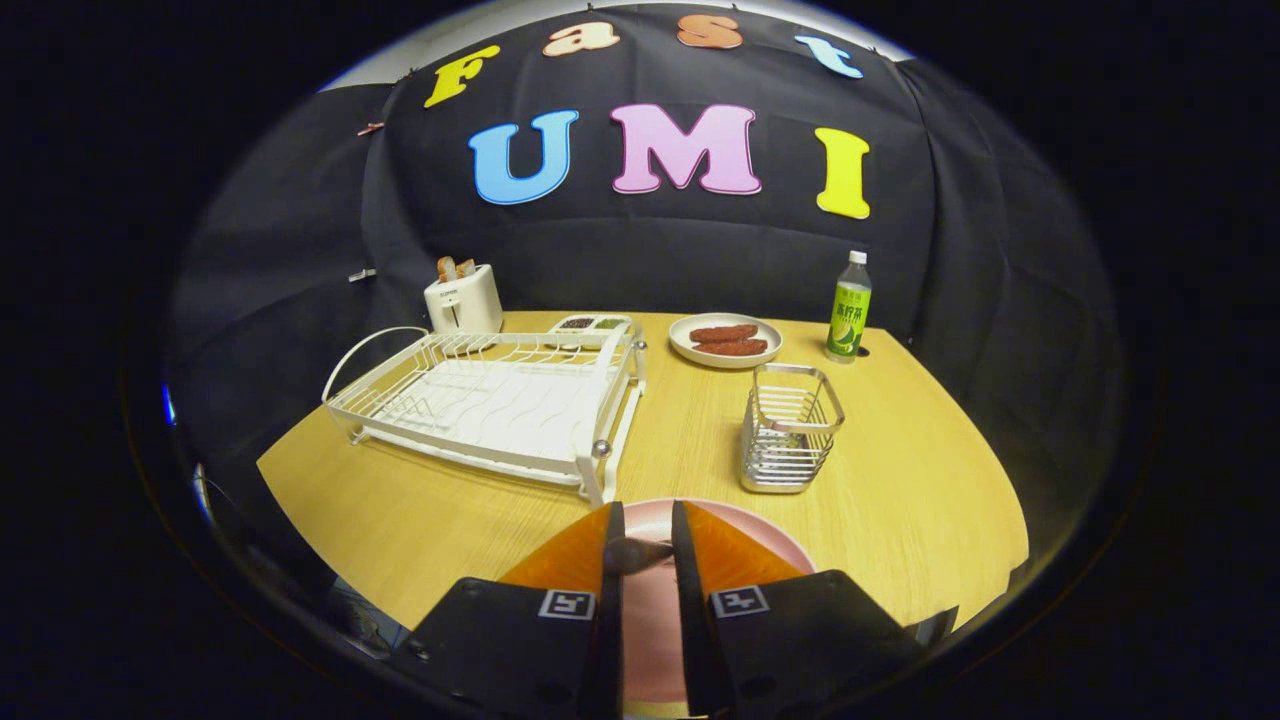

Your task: Take the plate from the dish rack, then take the spoon from the basket and place it into the plate.

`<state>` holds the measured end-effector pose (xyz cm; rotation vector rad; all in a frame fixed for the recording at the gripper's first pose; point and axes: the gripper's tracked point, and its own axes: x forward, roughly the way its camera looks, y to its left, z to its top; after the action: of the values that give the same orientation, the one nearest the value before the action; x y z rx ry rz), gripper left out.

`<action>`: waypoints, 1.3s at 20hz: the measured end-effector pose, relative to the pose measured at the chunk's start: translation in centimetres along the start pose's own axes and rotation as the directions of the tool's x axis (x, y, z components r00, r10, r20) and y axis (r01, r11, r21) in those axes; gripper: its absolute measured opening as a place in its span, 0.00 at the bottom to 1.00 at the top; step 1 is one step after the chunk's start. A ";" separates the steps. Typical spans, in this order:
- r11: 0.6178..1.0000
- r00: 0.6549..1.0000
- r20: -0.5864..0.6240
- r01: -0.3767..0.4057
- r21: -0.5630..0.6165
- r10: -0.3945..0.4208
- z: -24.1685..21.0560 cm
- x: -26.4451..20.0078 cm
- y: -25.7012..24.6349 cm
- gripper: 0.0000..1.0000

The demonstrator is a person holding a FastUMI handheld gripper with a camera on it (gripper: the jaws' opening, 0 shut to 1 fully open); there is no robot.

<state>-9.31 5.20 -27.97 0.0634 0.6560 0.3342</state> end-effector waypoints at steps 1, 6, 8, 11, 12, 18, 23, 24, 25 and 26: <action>1.000 1.000 -0.004 -0.011 -0.016 0.011 0.0 -0.3 0.5 0.35; 0.998 0.995 -0.081 -0.059 0.003 0.059 -1.6 -1.0 2.7 0.45; 0.999 0.997 -0.059 -0.042 0.013 0.042 -0.6 -1.4 2.1 0.54; 0.998 1.000 -0.008 -0.021 0.064 0.022 2.7 -2.2 1.3 0.98; 0.997 0.999 0.034 -0.007 0.071 0.004 4.7 -2.9 0.7 1.00; 0.988 0.934 0.323 0.137 0.070 -0.153 16.4 -8.8 -4.4 0.98; 0.977 0.872 0.441 0.189 0.095 -0.211 21.1 -13.2 -6.0 0.98; 0.975 0.860 0.459 0.202 0.092 -0.222 21.8 -13.8 -6.6 0.98; 0.973 0.849 0.477 0.212 0.087 -0.228 22.4 -14.4 -7.3 0.98; 0.973 0.839 0.494 0.216 0.084 -0.229 23.3 -14.9 -7.7 0.98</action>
<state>-4.00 -5.81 -2.03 0.0932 0.1431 0.0731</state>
